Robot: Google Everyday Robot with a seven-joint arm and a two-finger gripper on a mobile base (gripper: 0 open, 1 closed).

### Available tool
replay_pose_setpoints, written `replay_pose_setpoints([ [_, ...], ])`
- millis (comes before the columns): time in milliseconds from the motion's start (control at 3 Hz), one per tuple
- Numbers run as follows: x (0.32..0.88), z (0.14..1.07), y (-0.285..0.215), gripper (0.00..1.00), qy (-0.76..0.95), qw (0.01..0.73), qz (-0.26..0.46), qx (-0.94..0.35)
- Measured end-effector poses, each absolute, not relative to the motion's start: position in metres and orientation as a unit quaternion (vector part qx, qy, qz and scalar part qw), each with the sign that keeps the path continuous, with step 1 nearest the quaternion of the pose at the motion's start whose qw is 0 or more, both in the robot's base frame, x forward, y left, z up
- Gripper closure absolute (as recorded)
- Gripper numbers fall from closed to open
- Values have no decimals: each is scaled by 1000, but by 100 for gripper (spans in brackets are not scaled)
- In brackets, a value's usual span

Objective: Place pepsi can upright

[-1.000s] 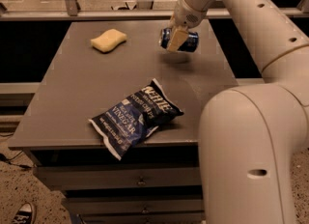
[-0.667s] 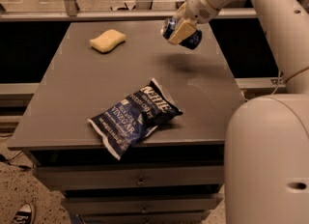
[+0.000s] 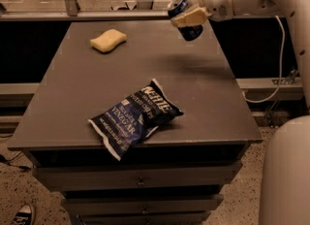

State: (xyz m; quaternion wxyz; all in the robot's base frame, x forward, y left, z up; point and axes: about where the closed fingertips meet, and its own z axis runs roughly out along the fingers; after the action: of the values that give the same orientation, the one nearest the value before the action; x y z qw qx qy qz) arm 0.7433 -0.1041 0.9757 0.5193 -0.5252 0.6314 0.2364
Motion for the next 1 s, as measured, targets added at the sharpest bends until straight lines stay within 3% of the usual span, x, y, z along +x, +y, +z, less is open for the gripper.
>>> replay_pose_setpoints([
  [667, 744, 973, -115, 100, 581, 596, 347, -432],
  [1000, 745, 958, -120, 100, 571, 608, 369, -410],
])
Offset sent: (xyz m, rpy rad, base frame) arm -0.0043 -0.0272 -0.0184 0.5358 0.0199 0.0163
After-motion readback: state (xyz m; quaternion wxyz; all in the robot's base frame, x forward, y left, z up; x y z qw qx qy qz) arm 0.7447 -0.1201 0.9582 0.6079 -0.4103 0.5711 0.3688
